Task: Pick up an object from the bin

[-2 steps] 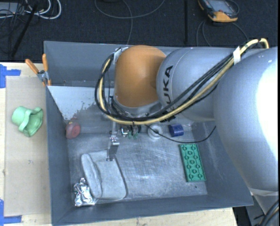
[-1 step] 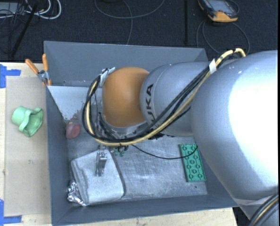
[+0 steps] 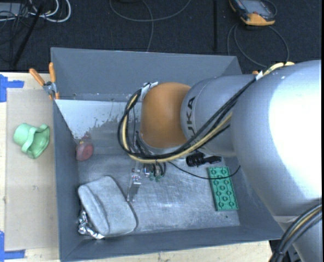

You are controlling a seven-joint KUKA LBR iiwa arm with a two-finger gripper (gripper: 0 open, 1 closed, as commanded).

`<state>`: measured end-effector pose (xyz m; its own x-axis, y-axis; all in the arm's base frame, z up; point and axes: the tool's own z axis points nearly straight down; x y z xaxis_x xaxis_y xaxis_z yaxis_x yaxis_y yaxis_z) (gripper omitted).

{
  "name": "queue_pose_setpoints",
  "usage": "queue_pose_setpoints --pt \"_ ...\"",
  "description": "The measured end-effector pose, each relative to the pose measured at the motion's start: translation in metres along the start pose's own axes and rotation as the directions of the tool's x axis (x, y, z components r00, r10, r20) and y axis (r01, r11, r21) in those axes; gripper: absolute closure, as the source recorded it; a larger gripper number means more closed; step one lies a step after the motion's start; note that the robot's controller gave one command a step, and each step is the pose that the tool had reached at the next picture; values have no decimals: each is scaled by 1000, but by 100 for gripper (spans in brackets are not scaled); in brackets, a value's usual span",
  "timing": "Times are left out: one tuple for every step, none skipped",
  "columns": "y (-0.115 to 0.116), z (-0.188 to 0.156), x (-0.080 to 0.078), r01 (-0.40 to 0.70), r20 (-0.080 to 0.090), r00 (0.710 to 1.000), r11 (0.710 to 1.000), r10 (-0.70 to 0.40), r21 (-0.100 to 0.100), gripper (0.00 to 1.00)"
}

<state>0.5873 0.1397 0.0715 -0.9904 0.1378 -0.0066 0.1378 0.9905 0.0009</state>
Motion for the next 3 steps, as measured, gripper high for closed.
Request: queue_pose_setpoints --pt "-45 -55 15 164 -6 986 986 -164 2 0" --pt "-27 -1 67 -22 -1 1000 1000 22 0 0" --pt "-4 -63 115 -38 -7 999 999 38 -1 0"
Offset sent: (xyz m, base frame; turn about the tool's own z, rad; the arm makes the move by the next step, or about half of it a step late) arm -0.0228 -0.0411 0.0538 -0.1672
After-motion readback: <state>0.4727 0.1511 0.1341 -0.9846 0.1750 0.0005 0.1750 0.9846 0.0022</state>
